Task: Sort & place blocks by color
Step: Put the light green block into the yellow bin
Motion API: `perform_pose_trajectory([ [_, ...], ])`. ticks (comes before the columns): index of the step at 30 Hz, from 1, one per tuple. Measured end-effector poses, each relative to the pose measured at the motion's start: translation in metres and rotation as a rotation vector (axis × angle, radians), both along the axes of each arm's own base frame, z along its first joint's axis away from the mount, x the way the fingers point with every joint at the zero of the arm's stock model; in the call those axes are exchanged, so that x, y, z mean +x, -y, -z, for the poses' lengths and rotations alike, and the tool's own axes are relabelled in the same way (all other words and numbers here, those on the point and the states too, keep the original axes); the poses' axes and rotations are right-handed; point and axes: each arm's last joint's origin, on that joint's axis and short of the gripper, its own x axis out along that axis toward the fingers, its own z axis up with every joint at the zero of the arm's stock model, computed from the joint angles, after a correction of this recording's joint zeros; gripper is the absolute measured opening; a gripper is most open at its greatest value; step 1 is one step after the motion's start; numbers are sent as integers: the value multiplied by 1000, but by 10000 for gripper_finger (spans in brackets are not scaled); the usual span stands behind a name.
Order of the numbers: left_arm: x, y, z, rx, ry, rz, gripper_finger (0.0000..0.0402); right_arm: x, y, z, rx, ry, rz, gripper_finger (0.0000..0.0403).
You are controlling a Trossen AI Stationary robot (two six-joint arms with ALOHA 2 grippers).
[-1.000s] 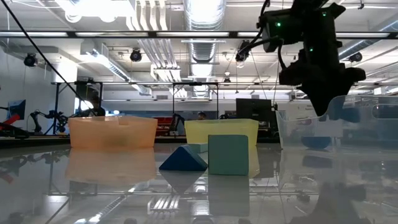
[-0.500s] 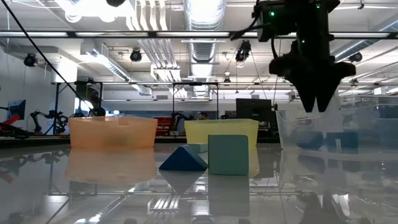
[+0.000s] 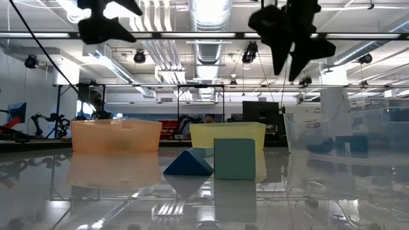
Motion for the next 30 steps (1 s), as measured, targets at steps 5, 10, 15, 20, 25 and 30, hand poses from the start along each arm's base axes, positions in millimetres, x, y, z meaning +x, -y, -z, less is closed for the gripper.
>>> perform_pose_trajectory([
  [5, 7, 4, 10, -54, -75, 67, 258, 13, -15, -21, 24, 151, -118, 175],
  [10, 15, 7, 18, -56, -114, 120, 258, 27, -42, -35, -4, 345, -275, 176],
  [15, 19, 9, 22, -56, -139, 174, 258, 31, -61, -39, 22, 423, -277, 176],
  [20, 20, 10, 24, -56, -149, 206, 258, 28, -84, -42, 45, 432, -338, 176],
  [25, 20, 10, 24, -55, -147, 214, 258, 22, -109, -37, 30, 418, -468, 176],
  [30, 20, 10, 23, -54, -146, 216, 258, 21, -132, -20, -15, 371, -589, 176],
])
